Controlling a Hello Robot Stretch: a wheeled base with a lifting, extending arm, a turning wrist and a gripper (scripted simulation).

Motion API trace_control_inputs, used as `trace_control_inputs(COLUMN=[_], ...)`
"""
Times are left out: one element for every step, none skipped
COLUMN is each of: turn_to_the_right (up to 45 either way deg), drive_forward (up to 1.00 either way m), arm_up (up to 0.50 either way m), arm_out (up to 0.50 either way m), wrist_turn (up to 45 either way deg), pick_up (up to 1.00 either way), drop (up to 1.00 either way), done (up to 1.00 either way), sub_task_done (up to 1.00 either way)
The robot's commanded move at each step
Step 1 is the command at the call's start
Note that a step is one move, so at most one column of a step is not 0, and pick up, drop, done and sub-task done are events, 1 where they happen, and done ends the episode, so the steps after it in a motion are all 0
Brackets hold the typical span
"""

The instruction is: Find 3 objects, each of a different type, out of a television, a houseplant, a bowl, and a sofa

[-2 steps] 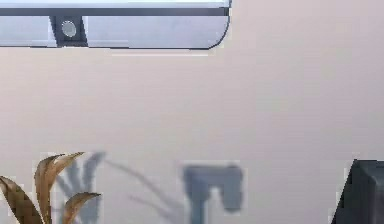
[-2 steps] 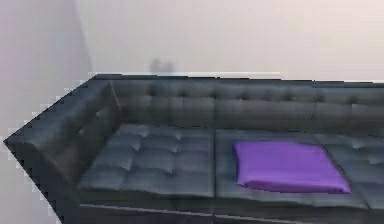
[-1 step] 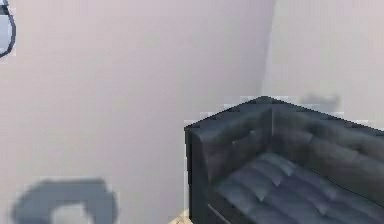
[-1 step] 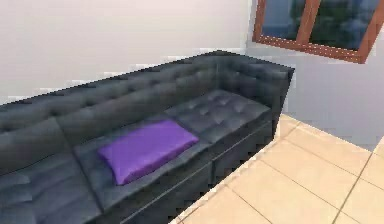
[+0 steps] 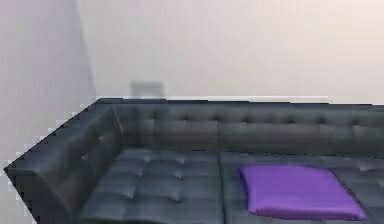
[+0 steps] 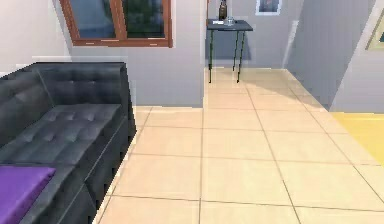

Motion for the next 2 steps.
trace_control_inputs(turn_to_the_right=[27.0,0.0], drive_forward=[0.0,0.0], arm_up=[0.0,0.0], arm_out=[0.0,0.0], wrist_turn=[0.0,0.0], pick_up=[0.0,0.0], drop=[0.0,0.0], done=[0.0,1.0], sub_task_done=[0.0,0.0])
